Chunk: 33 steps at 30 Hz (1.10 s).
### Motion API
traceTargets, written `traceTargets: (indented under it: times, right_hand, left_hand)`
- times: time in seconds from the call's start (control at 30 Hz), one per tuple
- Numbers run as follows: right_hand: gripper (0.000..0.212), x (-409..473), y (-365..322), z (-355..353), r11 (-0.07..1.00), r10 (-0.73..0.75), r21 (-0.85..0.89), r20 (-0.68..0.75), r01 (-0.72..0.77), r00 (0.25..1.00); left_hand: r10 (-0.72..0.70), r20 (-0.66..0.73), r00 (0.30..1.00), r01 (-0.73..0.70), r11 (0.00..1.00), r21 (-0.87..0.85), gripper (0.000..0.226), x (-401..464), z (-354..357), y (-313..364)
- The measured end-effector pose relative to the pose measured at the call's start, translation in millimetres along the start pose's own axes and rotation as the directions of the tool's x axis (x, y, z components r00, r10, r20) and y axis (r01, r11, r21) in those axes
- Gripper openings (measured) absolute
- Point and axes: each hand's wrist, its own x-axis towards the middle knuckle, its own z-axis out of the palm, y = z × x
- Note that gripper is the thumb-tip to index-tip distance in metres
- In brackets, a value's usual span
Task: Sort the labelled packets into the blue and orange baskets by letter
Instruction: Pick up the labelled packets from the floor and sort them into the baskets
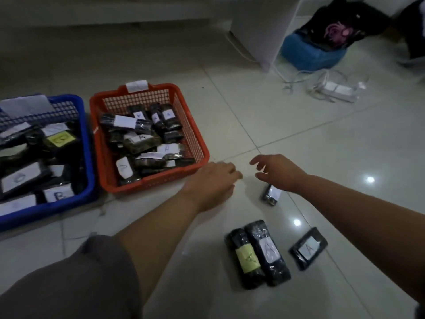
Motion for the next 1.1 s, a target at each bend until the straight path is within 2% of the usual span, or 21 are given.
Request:
traceTargets:
  times: [0.07,0.13,0.27,0.37,0.43,0.57,0.63,0.7,0.77,0.9,1.0,1.1]
  right_hand:
    - [0.034,-15,21,13,0.999,0.036,0.032,0.017,-0.036,0.999]
    - [0.035,-28,38,27,0.996,0.056,0.067,0.035,-0.058,0.998]
    - [0.038,-48,54,50,0.984,0.044,0.168,0.084,-0.057,0.996]
    - [0.049,-51,53,61,0.98,0.002,0.195,0.172,-0.036,0.985]
    - [0.054,-50,50,64,0.975,-0.033,0.221,0.22,-0.017,0.975]
    - [0.055,-46,40,60,0.964,-0.015,0.255,0.346,-0.079,0.938]
    - [0.055,-46,34,60,0.94,0.044,0.278,0.482,-0.201,0.875]
    - [0.062,-48,24,66,0.946,0.094,0.201,0.579,-0.254,0.81]
    - [0.067,-50,14,75,0.957,0.124,0.148,0.569,-0.25,0.813]
    - [0.07,-50,9,88,0.982,0.116,0.085,0.424,-0.168,0.898]
    - [0.076,-56,15,93,0.988,0.085,0.077,0.436,-0.131,0.896]
    - [0.087,-69,15,99,0.999,0.054,-0.018,0.455,-0.051,0.889]
  left_hand:
    - [0.171,0.056,0.984,-0.172,0.985,0.008,0.032,3,13,25]
    - [0.319,0.142,0.937,-0.322,0.947,-0.007,0.039,2,22,41]
    - [0.53,0.306,0.79,-0.521,0.845,-0.12,0.059,-5,42,50]
    - [0.617,0.427,0.661,-0.656,0.751,-0.069,0.078,-19,62,49]
    - [0.606,0.474,0.639,-0.669,0.742,-0.047,0.081,-29,73,51]
    - [0.57,0.476,0.669,-0.639,0.769,-0.023,0.051,-37,78,57]
    - [0.524,0.469,0.711,-0.585,0.811,-0.018,0.051,-38,72,51]
    - [0.469,0.403,0.786,-0.514,0.858,0.005,0.053,-38,59,36]
    - [0.428,0.326,0.843,-0.464,0.885,0.039,0.054,-36,39,16]
    - [0.359,0.306,0.882,-0.422,0.89,0.172,0.054,-35,2,-23]
    - [0.293,0.259,0.92,-0.352,0.909,0.223,0.053,-40,-17,-46]
    - [0.221,0.171,0.96,-0.252,0.949,0.19,0.057,-40,-26,-57]
